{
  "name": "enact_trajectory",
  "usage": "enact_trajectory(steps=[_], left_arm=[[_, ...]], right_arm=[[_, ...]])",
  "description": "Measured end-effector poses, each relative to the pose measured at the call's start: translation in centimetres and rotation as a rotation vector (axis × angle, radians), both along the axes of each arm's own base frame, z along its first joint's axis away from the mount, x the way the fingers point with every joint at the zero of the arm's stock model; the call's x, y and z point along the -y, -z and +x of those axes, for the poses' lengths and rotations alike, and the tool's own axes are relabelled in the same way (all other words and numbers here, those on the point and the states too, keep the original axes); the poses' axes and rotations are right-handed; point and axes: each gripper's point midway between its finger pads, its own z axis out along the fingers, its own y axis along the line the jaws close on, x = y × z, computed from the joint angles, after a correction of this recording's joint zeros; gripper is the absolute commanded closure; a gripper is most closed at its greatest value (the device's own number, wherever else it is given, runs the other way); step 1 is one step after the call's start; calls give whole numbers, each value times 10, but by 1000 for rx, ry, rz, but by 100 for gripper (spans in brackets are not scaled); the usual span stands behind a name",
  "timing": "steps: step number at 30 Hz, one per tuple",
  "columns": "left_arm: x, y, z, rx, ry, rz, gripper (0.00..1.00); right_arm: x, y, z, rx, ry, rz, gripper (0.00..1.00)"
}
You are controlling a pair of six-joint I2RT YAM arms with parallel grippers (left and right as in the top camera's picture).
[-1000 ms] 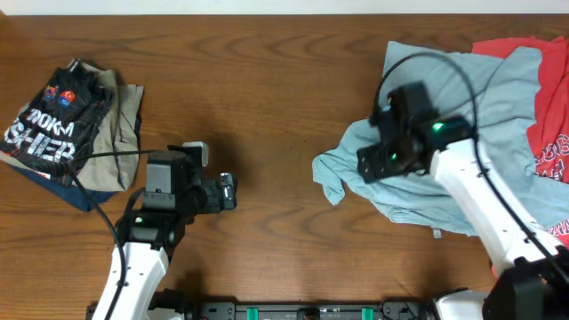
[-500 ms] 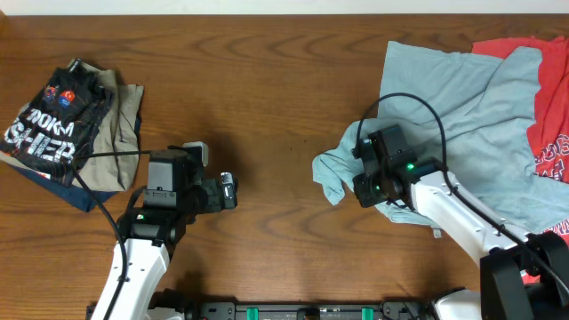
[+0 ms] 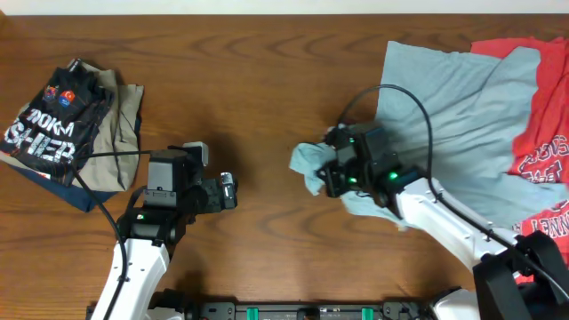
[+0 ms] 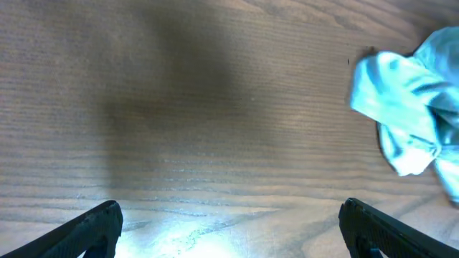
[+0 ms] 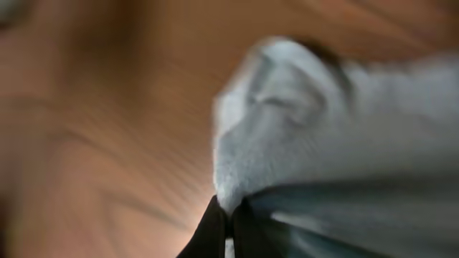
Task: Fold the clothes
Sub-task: 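Grasp the blue shirt's left side with the left gripper and pull left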
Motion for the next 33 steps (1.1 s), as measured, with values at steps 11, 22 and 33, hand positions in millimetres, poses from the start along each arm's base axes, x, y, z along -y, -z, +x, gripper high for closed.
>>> enact_trajectory(steps=[11,22,33], left_arm=[[6,-1,-1,-17,-18,-52,2],[37,15,4,-96,22,-174,2],[125,34,19,-97,185,-309,1]], right_arm=[[-20,0,-20,-77,-8,36,1],[123,1,-1,-203,400,-129,1],[209,8,-41,-331,597,-358,1]])
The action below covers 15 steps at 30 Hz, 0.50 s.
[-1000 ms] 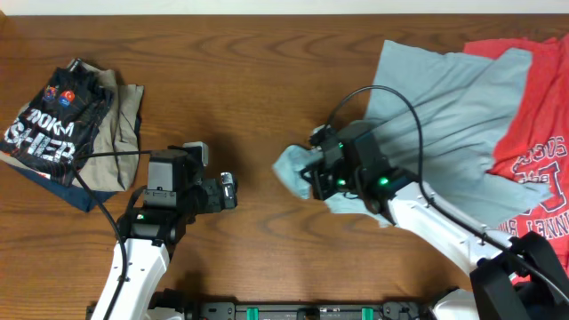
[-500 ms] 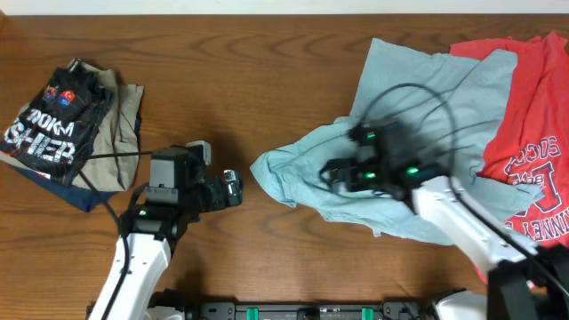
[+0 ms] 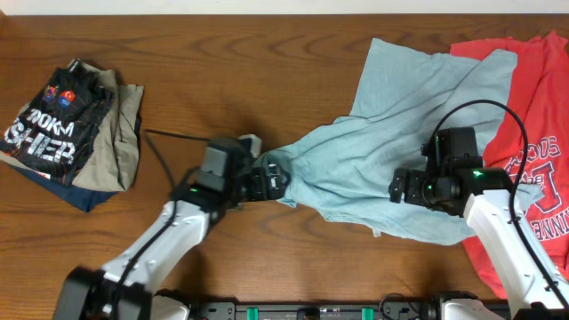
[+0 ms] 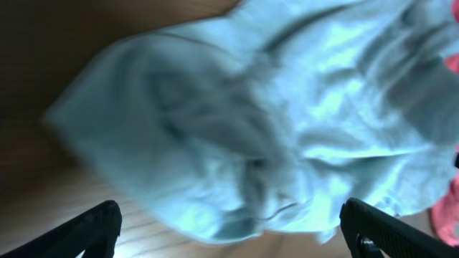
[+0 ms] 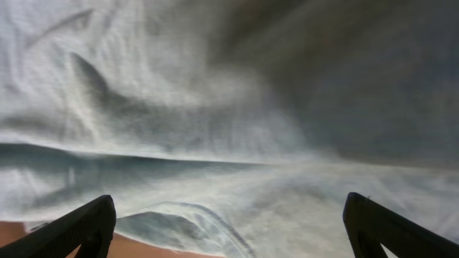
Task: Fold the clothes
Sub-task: 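Grasp the blue shirt's left side with the left gripper and pull left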
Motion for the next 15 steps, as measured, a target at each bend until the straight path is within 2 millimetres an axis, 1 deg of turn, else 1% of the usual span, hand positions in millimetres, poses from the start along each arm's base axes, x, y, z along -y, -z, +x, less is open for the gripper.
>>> enact_trajectory(steps=[1,2,3,5,6,7,8,9,12,15], left_arm=[[6,1,2,1,4,-13,1],[17,3,-1,-1,25,-26,3],[25,5,-2,-1,39,-35,7],[38,12,-7,-18,60,-49,21],[44,16,-9,-25,73,-50,38],[49,22,-12,-37,85,-47,59],[52,27,-16,-52,93,-41,87],[54,32,-19,-63,100,-35,94],[52,41,-20,-83,93,-16,94],[41,38,-8,-74,48,-23,94]], right_arm=[[1,0,0,-1,1,-3,1],[2,0,0,-1,0,-7,1],[2,0,0,-1,1,-10,1],[3,0,-1,-3,-1,-14,1],[3,1,-1,-4,-1,-16,1],[3,1,-2,-8,-1,-17,1],[4,1,-3,-12,-1,-19,1],[4,1,-4,-17,-1,-20,1],[7,2,-7,-30,3,-38,1],[12,3,-11,-45,9,-65,1]])
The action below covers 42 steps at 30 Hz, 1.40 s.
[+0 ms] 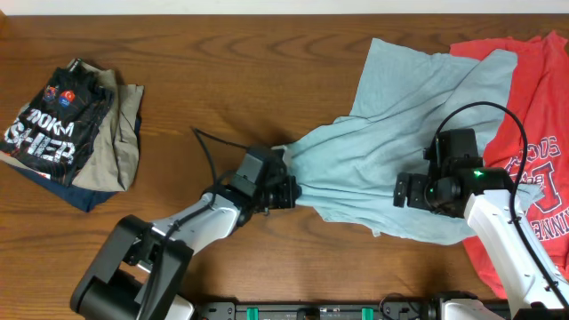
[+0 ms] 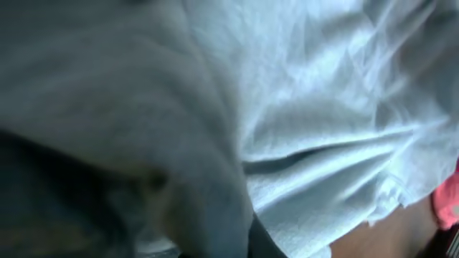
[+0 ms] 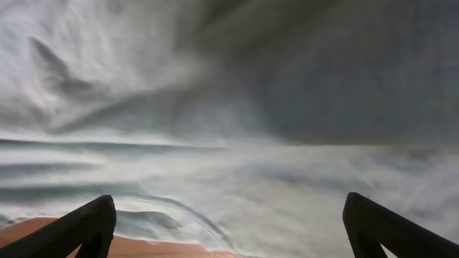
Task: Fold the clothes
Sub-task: 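Grasp the blue shirt's left side with the left gripper and pull left, then spread the blue shirt flat with the left gripper, releasing it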
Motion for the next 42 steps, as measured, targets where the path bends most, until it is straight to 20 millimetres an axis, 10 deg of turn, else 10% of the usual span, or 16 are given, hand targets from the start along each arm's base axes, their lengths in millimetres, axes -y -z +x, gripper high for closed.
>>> enact_trajectory(steps=[7,8,11,16,30,35,42], left_arm=[[-75,-73,87,178,-282,-69,94],[-88,-89,100,220,-320,-80,85],[-131,-137,134,341,-441,-99,2],[-159,-128,127,244,-516,-55,2],[-45,-24,-9,-229,-138,106,2],[6,-8,-13,-210,-72,59,1],[70,-5,-16,-177,-36,-64,25]], right_arm=[[18,1,-1,-8,54,-37,1],[19,1,-1,-7,59,-38,1],[22,1,-1,-7,68,-43,1],[22,0,-1,-5,68,-44,1],[21,1,-1,-7,67,-41,1],[21,1,-3,-15,67,-39,1],[21,1,-3,-16,67,-39,1]])
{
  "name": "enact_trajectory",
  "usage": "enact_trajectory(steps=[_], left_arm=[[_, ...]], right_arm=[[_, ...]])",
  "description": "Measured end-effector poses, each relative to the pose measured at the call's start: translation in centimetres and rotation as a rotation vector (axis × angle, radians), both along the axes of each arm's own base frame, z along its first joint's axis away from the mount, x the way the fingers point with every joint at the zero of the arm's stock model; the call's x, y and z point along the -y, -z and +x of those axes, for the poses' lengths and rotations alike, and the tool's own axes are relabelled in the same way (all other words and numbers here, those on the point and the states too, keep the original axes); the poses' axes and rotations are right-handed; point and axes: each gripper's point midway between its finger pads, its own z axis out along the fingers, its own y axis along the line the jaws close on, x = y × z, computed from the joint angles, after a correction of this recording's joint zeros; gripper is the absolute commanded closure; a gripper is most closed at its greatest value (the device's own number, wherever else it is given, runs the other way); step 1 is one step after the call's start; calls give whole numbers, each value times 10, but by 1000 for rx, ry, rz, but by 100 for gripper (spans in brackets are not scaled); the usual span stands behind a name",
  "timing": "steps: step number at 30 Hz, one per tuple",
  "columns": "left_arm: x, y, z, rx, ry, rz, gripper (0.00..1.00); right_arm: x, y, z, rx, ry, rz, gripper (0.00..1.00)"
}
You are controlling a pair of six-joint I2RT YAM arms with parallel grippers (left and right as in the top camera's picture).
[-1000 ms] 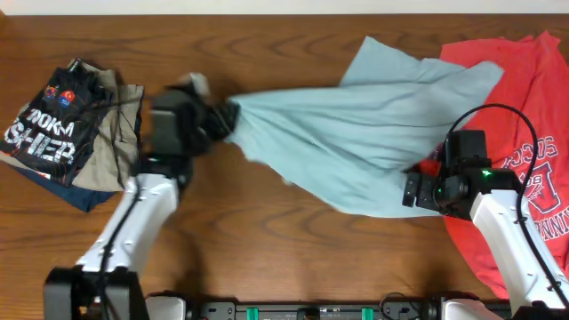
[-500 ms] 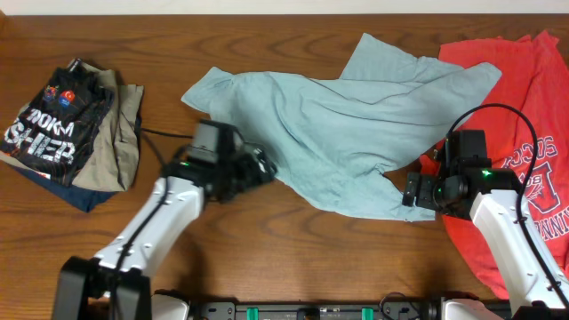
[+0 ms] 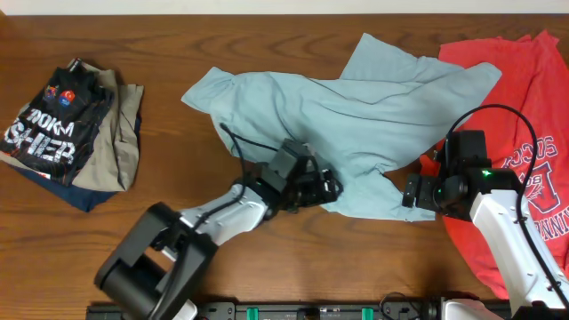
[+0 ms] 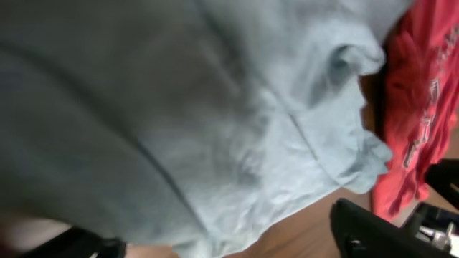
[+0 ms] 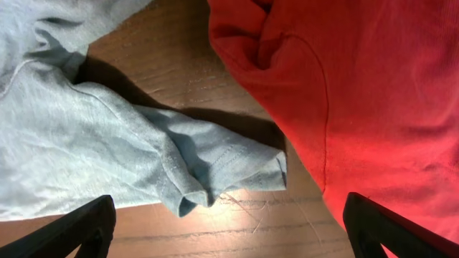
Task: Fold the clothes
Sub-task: 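Spread the blue shirt flat with the left gripper, releasing it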
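Note:
A light blue shirt (image 3: 347, 107) lies spread and rumpled across the table's middle, one corner reaching the upper left. My left gripper (image 3: 324, 188) sits at the shirt's lower edge. In the left wrist view this gripper (image 4: 229, 240) is open, with blue cloth (image 4: 215, 122) filling the frame above it. My right gripper (image 3: 413, 191) is by the shirt's lower right sleeve. In its wrist view the right gripper (image 5: 229, 236) is open over bare wood, just below the blue sleeve hem (image 5: 215, 172). A red shirt (image 3: 524, 116) lies at the right, partly under the blue one.
A stack of folded clothes (image 3: 71, 124), a black printed shirt on top, sits at the left edge. The red shirt (image 5: 358, 93) lies close to the right gripper's right finger. Bare wooden table (image 3: 222, 36) runs along the back and the front left.
The blue shirt now reaches much further left, with a corner at the upper left. My left gripper is open and further right. My right gripper is lower, off the shirt's body by the sleeve.
First my right gripper was shut on the bunched end of the blue shirt at the centre, the left open over bare wood. Then the right was open over the shirt and the left at that end, then buried in it. Now the shirt lies spread wide.

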Motion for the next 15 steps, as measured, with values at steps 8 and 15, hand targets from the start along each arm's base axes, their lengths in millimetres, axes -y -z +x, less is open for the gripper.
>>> enact_trajectory(steps=[8,15], left_arm=[[6,24,-15,-90,-5,31,94],[-44,26,-9,-182,-82,111,94]], right_arm=[[0,0,0,0,0,0,1],[0,0,0,0,0,0,1]])
